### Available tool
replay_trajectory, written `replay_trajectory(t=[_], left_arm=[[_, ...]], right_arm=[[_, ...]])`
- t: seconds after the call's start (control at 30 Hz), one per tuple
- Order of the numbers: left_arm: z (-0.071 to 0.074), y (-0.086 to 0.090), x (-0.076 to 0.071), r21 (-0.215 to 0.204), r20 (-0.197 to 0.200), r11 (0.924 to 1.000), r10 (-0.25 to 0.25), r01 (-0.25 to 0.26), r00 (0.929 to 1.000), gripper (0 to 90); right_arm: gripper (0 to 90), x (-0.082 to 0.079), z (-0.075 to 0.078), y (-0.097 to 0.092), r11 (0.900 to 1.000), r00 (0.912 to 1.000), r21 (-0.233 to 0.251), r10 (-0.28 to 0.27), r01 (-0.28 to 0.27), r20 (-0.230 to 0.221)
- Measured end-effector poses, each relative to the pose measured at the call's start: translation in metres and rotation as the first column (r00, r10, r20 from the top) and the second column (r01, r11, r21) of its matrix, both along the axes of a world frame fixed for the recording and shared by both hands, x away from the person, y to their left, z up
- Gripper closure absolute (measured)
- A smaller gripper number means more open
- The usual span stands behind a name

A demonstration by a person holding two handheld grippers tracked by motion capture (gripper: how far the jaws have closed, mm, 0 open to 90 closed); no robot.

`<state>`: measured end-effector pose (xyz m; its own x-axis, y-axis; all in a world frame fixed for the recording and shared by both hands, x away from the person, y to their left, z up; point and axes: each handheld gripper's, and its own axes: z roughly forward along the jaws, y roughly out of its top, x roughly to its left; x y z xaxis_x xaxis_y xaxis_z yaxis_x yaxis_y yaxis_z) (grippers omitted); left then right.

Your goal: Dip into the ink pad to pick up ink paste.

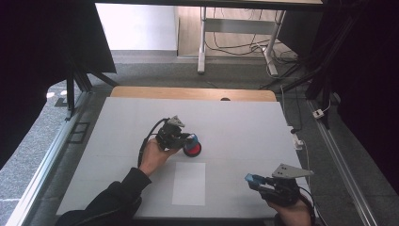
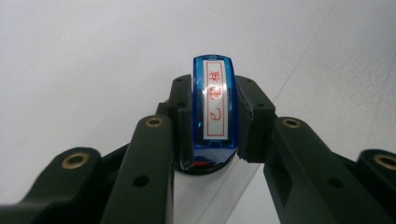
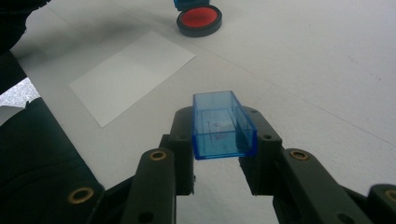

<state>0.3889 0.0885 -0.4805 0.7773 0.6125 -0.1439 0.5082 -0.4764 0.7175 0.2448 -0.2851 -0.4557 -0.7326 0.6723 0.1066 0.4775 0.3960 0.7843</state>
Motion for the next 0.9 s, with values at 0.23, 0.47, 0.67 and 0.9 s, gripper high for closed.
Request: replay_trajectory(t=[0.23,0.47,0.67,0.9], left_arm=[[0.008,0.003,-0.008,-0.007,0.019,0.9998,-0.020,0.020,0.9996,70.7],[0.017,0.005,-0.018,-0.013,0.034,0.9991,-0.039,0.040,0.9987,70.7],[0.024,0.007,-0.027,-0.027,0.042,0.9979,-0.057,0.058,0.9975,70.7],[0.031,0.012,-0.036,-0.056,0.037,0.9955,-0.075,0.077,0.9965,70.7]], right_arm=[[68.7,0.000,0.000,0.000,1.0000,1.0000,0.001,0.001,-0.001,-0.001],[68.7,0.000,0.000,0.000,1.0000,1.0000,0.000,0.002,-0.002,0.000],[68.7,0.000,0.000,0.000,1.0000,1.0000,-0.001,0.000,0.000,0.002],[68.7,0.000,0.000,0.000,1.0000,1.0000,0.000,-0.001,0.001,0.002]])
